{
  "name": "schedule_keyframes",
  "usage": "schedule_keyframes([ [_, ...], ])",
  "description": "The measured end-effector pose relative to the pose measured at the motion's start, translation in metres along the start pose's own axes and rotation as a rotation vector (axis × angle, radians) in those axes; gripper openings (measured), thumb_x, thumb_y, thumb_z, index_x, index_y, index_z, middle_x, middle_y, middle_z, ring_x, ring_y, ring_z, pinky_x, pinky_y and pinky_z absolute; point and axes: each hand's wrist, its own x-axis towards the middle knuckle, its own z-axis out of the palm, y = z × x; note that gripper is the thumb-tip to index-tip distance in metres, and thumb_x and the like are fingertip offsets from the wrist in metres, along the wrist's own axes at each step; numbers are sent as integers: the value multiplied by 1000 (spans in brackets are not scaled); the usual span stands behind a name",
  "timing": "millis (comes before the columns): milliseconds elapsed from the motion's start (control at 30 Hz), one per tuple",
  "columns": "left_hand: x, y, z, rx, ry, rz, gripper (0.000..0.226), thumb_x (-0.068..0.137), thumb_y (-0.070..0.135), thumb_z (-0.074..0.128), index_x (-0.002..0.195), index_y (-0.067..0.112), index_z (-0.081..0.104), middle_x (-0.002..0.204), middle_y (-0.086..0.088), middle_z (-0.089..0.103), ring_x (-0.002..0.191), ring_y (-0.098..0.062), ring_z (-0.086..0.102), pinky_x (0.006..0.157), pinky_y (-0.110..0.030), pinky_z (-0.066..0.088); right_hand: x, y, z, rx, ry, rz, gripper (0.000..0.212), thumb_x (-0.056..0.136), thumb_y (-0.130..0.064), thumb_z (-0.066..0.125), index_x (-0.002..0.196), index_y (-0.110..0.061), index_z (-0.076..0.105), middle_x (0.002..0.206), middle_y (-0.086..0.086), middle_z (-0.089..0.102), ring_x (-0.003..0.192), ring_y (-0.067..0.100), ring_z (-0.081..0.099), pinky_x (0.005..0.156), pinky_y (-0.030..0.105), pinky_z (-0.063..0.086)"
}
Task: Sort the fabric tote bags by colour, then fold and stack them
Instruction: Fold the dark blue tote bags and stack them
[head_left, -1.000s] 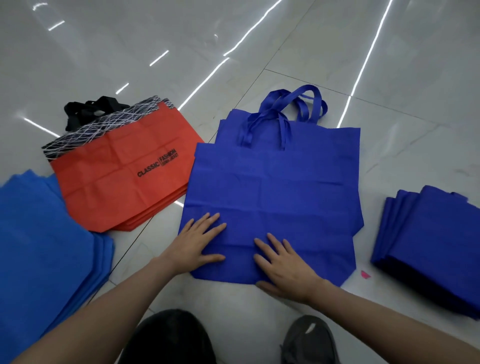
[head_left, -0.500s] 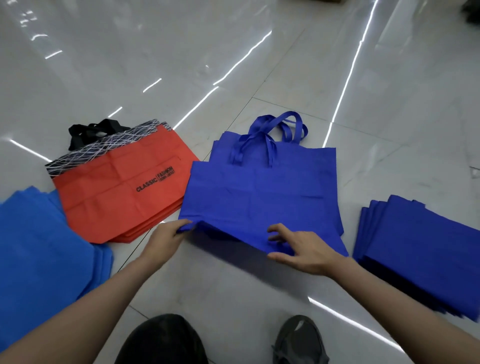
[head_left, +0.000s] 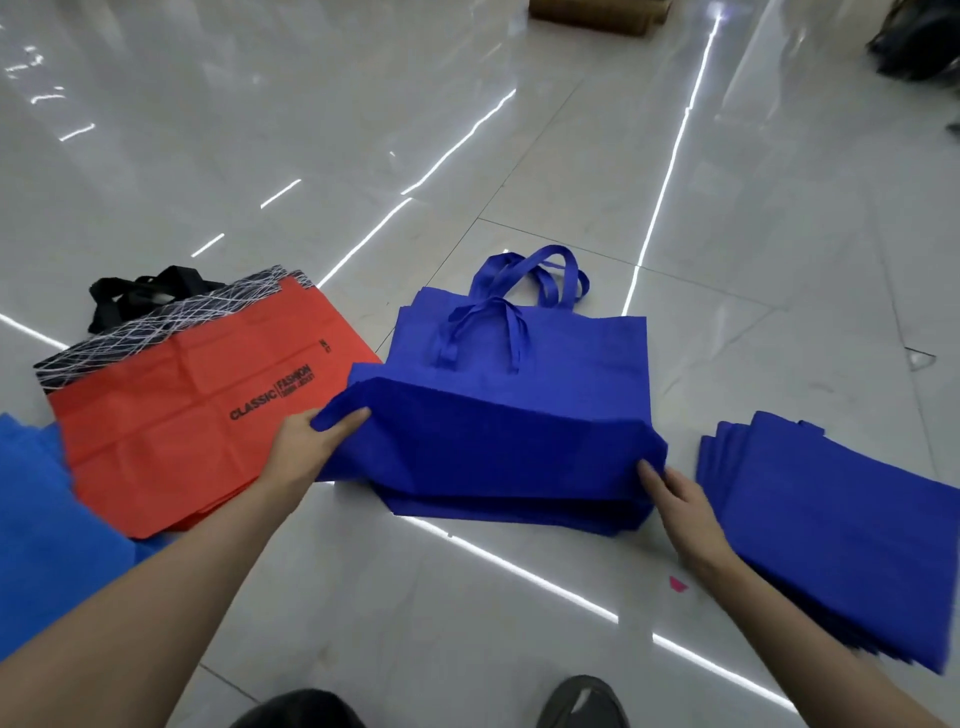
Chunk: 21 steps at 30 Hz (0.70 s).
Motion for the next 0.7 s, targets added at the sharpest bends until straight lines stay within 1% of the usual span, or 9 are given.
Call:
schedule_keyframes([
  [67, -3, -3, 6, -126, -5, -42, 31, 79, 34, 73, 82, 5, 61, 75, -3, 61, 67, -13, 54, 60, -20, 44, 11, 1, 7, 38, 200, 32, 40, 98, -37, 45, 73, -7, 47, 70, 5, 45, 68, 20, 42, 59, 32, 32],
  [133, -6, -10, 12, -146, -12, -42, 20, 85, 29, 67, 83, 10, 60, 77, 3, 61, 67, -7, 55, 54, -10, 43, 27, -1, 11, -29, 308, 104, 44, 99, -38, 43, 66, -9, 41, 64, 4, 40, 65, 20, 38, 56, 33, 28],
  [233, -2, -32, 17, -2, -37, -28, 19, 85, 28, 67, 87, 9, 62, 84, 3, 67, 78, -13, 63, 64, -20, 46, 52, -1, 16, -244, 362, 151, 47, 99, -40, 40, 62, -10, 39, 62, 3, 43, 65, 23, 41, 53, 34, 28],
  [333, 14, -56, 22, 301, 37, -50, 27, 83, 33, 69, 74, 9, 58, 73, -3, 64, 77, -28, 62, 63, -35, 44, 70, -2, 20, -433, 389, 178, 46, 98, -46, 38, 76, -7, 52, 77, 7, 54, 77, 29, 50, 63, 34, 37],
  [467, 12, -59, 39, 531, 130, -176, 42, 83, 46, 64, 100, 9, 54, 97, -11, 64, 94, -33, 60, 72, -36, 42, 74, -5, 26, -615, 419, 214, 41, 98, -46, 36, 99, -8, 51, 95, 10, 57, 82, 28, 48, 71, 36, 39],
  [533, 2, -54, 48, 603, 189, -163, 46, 86, 46, 60, 111, 9, 48, 104, -13, 63, 97, -35, 59, 70, -36, 38, 71, -8, 34, -710, 519, 28, 43, 98, -41, 40, 119, -4, 47, 115, 16, 57, 99, 34, 52, 84, 45, 42],
  [600, -7, -46, 54, 654, 238, -92, 46, 87, 43, 58, 115, 9, 44, 108, -13, 61, 95, -36, 59, 68, -37, 39, 66, -13, 53, -776, 619, -326, 46, 94, -35, 41, 126, -1, 44, 129, 20, 49, 116, 36, 46, 99, 48, 35],
  [633, -10, -45, 56, 696, 270, -17, 47, 87, 40, 60, 117, 8, 44, 110, -14, 58, 95, -36, 59, 65, -39, 40, 62, -15, 68, -787, 620, -501, 45, 92, -32, 42, 126, -2, 45, 131, 20, 48, 118, 35, 44, 102, 48, 33],
  [700, -10, -47, 58, 845, 323, 210, 47, 84, 27, 66, 121, 3, 47, 114, -17, 53, 97, -36, 56, 65, -42, 44, 53, -17, 110, -795, 475, -707, 42, 90, -28, 42, 126, -6, 45, 135, 19, 47, 121, 33, 41, 104, 49, 31],
])
